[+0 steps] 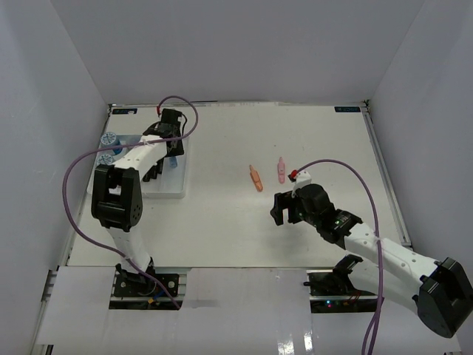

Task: Sort the stationery into containers
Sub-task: Place the stationery in the storage box, then pick up the stationery from the center of the board.

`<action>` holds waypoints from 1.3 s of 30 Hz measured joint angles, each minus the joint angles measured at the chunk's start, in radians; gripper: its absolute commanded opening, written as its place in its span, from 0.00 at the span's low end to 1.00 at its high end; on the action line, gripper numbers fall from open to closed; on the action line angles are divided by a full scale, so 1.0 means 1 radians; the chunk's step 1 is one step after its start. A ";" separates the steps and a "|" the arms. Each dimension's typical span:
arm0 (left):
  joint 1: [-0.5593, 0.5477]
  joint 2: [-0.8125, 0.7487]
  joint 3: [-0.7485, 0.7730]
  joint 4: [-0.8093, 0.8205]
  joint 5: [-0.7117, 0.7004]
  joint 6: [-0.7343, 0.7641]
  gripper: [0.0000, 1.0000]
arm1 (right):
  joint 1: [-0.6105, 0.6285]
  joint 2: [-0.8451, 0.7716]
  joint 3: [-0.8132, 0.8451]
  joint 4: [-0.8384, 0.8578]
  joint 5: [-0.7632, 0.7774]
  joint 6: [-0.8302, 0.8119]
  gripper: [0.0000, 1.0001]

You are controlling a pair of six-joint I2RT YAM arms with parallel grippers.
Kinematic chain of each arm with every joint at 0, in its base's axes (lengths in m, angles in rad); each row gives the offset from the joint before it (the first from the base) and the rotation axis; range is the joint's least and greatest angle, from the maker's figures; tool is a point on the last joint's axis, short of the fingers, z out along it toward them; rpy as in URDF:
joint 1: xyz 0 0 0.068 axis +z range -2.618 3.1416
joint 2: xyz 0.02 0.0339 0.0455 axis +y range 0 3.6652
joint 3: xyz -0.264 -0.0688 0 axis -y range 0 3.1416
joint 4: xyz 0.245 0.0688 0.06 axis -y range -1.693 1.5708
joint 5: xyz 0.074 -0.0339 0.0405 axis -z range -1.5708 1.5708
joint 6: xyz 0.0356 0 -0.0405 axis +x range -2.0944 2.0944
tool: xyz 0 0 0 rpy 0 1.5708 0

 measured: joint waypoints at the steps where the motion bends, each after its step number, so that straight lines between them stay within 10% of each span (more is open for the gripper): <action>1: 0.003 0.014 -0.002 0.001 0.006 0.010 0.53 | -0.002 0.001 0.000 0.000 0.003 0.004 0.90; 18: 0.030 -0.127 -0.063 0.000 0.144 0.013 0.98 | -0.163 0.241 0.052 -0.030 0.085 0.117 1.00; 32: 0.030 -0.684 -0.436 0.049 0.442 -0.072 0.98 | -0.202 0.497 0.180 -0.026 0.205 0.180 0.72; 39: 0.030 -0.792 -0.541 0.066 0.575 -0.121 0.98 | -0.208 0.517 0.185 -0.021 0.253 0.177 0.37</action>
